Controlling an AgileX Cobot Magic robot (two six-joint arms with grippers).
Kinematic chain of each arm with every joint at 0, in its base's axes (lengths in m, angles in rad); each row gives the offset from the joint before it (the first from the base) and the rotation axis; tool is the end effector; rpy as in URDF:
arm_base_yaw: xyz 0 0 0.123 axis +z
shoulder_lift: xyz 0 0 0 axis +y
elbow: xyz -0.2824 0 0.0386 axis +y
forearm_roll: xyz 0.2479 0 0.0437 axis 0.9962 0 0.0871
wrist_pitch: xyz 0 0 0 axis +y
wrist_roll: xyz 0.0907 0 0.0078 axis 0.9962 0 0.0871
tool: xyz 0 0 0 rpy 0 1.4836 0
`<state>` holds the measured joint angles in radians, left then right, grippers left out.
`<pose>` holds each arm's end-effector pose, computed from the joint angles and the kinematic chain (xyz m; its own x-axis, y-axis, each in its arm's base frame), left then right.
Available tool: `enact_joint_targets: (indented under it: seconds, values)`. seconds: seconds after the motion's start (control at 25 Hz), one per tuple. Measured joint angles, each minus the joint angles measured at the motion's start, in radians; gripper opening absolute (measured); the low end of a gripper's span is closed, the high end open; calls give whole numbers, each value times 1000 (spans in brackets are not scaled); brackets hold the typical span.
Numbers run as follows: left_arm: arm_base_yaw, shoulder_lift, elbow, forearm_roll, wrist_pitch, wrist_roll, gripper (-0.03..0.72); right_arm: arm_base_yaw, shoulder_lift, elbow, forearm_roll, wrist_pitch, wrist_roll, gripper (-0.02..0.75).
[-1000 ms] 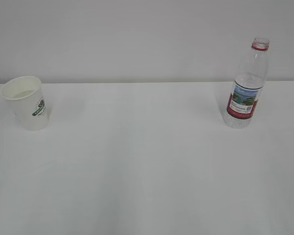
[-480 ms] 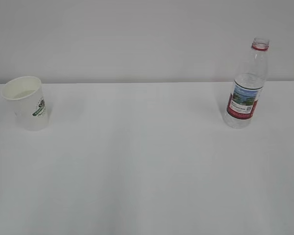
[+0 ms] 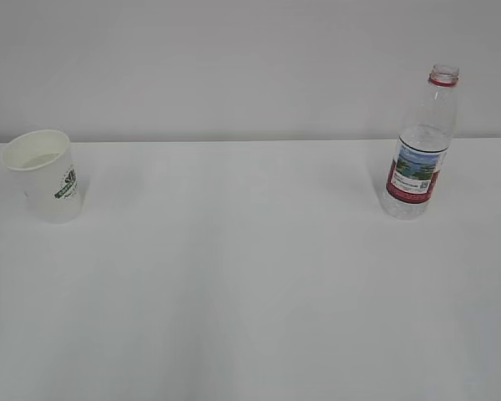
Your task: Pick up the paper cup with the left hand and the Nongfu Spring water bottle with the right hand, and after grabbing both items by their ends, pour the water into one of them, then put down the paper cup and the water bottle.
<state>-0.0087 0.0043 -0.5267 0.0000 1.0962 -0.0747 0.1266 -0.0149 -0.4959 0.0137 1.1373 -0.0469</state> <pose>-0.0088 0.0001 0.2817 -0.4670 -0.0706 -0.8815 -0.0262 0.9975 -0.0660 -0.0101 -0.0001 0.2698 -0.5033 -0.1055 -0.8576 -0.1577 0.9871 -0.0289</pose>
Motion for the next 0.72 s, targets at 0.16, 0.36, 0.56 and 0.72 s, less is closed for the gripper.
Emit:
enact_joint_targets:
  seconds: [0.16,0.36,0.56,0.72]
  values:
    - [0,0,0,0,0,0,507,0,0,0,0,1,1,549]
    - [0,0,0,0,0,0,507,0,0,0,0,1,6,549]
    - [0,0,0,0,0,0,507,0,0,0,0,2,8,549]
    - [0,0,0,0,0,0,507,0,0,0,0,2,8,549]
